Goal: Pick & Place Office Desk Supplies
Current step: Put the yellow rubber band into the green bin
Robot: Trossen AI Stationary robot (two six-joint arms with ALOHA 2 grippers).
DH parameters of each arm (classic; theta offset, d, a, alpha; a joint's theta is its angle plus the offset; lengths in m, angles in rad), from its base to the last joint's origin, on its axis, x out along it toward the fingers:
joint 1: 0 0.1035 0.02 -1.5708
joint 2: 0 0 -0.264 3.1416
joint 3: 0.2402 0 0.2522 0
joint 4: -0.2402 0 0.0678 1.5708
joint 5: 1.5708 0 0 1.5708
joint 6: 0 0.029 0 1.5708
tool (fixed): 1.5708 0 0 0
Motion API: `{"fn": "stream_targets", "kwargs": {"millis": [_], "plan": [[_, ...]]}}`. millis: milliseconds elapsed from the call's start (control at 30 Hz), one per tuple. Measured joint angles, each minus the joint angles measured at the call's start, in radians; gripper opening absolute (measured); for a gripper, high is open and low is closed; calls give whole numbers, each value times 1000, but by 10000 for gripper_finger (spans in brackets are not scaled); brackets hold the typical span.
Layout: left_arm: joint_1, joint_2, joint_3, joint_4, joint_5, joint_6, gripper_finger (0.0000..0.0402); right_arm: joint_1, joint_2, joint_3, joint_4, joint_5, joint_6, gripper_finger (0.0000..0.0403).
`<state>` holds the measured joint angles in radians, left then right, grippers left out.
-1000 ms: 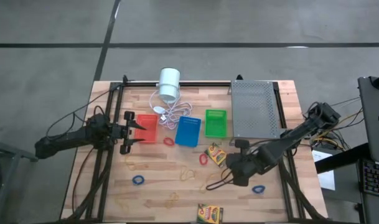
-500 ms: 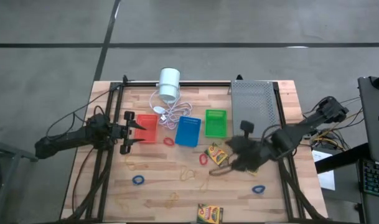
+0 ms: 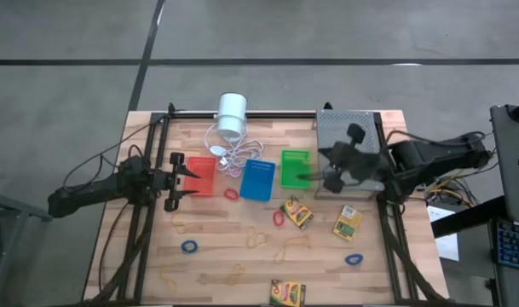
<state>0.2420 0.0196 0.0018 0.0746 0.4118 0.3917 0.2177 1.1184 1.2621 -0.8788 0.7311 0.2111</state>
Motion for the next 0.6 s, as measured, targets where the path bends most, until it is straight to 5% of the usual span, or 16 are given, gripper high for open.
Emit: {"fn": "stream_targets", "kwargs": {"millis": [300,600], "plan": [[0,0,0,0,0,0,210,-173,0,-30,74,-337,-95,8],[0,2,0,0,0,0,210,-235,88,-66,103,-371,-167,8]]}}
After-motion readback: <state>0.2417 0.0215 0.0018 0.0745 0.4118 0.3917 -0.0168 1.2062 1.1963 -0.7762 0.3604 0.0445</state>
